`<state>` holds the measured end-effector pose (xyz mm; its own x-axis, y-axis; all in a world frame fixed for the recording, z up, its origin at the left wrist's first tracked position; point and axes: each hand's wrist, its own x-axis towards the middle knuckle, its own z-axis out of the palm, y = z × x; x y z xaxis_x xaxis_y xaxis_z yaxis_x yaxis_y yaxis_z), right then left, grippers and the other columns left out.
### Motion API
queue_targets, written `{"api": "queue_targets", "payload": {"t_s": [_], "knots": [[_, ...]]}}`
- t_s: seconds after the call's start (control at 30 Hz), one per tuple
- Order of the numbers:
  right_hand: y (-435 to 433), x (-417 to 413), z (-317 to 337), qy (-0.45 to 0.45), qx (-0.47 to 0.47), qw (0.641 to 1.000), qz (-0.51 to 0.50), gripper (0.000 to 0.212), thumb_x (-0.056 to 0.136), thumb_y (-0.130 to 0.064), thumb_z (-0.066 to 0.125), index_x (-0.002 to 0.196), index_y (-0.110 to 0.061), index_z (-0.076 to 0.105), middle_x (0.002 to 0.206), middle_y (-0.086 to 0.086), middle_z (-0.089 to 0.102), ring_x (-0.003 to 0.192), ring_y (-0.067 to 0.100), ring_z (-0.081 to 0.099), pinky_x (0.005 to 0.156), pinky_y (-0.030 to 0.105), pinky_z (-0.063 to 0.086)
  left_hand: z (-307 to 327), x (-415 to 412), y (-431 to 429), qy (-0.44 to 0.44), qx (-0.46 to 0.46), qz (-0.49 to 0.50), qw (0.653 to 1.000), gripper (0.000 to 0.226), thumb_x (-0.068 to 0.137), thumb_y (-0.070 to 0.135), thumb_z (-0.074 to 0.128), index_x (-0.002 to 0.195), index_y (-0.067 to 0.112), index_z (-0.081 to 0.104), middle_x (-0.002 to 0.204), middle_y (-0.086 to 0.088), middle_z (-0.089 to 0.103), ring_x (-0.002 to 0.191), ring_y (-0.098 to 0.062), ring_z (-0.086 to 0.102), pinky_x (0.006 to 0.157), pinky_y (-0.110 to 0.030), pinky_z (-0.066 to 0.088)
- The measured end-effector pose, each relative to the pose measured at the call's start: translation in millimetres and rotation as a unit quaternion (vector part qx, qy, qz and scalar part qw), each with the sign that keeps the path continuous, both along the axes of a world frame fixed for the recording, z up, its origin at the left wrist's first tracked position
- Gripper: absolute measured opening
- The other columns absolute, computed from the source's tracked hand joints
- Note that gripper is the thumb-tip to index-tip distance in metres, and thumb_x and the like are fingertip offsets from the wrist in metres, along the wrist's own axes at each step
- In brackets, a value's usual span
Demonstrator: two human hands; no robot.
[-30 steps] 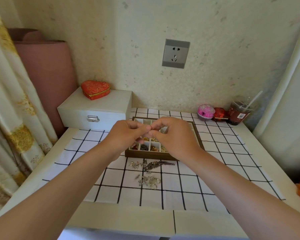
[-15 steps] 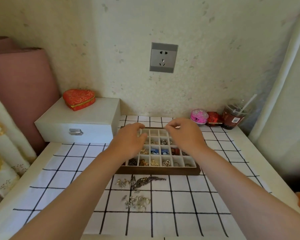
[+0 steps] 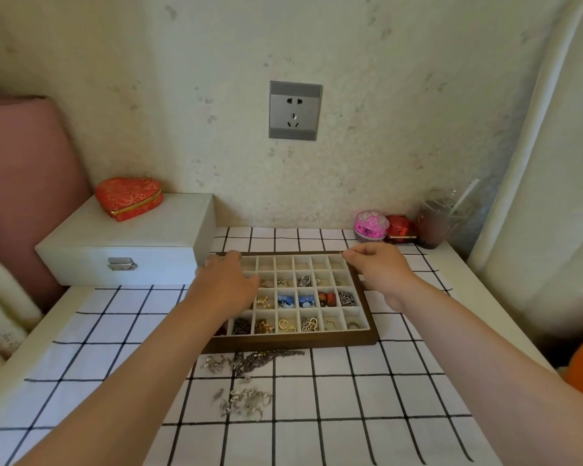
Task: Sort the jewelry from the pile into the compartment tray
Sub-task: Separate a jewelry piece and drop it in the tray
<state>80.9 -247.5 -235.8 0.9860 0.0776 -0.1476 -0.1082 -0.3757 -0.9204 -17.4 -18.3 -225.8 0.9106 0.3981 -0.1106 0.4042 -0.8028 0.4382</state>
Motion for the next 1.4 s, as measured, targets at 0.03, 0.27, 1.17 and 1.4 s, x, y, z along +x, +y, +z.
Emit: {"api": "queue_targets", "payload": {"t_s": [0.03,0.27,1.17,1.4], "knots": [[-3,-1,0,0.0,-0.004,1.0,0.004,0.007,0.092,-0.027,0.07,0.093,-0.022,0.074,0.104,0.003,0.073,0.106,0.023,0.066,0.097,0.051,0.054,0,-1,-1,0.001,-0.001,-0.004,1.0,0.061,0.097,0.044,0.052,0.15,0.025,0.032,0.152,-0.011,0.035,0.132,-0.033,0.043,0.102,-0.046,0.045],[-22,-11,8,-0.169,-0.297,0.934,0.099,0.007,0.09,-0.035,0.07,0.089,-0.031,0.075,0.097,-0.019,0.06,0.096,0.007,0.057,0.081,0.032,0.047,-1,-4,-12,-0.054,0.078,-0.129,0.987,0.06,0.098,0.051,0.047,0.152,0.031,0.03,0.162,-0.003,0.022,0.149,-0.027,0.016,0.118,-0.047,0.022],[33,-87,44,-0.286,-0.331,0.854,0.282,0.013,0.093,-0.032,0.064,0.099,-0.036,0.074,0.093,-0.017,0.066,0.086,0.004,0.061,0.076,0.029,0.051,-6,-45,-10,-0.204,0.088,-0.3,0.928,0.028,0.093,0.042,0.057,0.119,0.032,0.06,0.105,0.014,0.05,0.099,-0.007,0.046,0.081,-0.025,0.044],[54,-130,37,-0.29,-0.416,0.77,0.388,0.015,0.091,-0.034,0.063,0.099,-0.035,0.075,0.078,-0.018,0.063,0.072,0.001,0.052,0.069,0.024,0.045,-1,-91,14,-0.16,0.066,-0.298,0.939,0.006,0.091,0.034,0.062,0.095,0.037,0.064,0.085,0.016,0.059,0.078,-0.001,0.053,0.067,-0.018,0.045]]}}
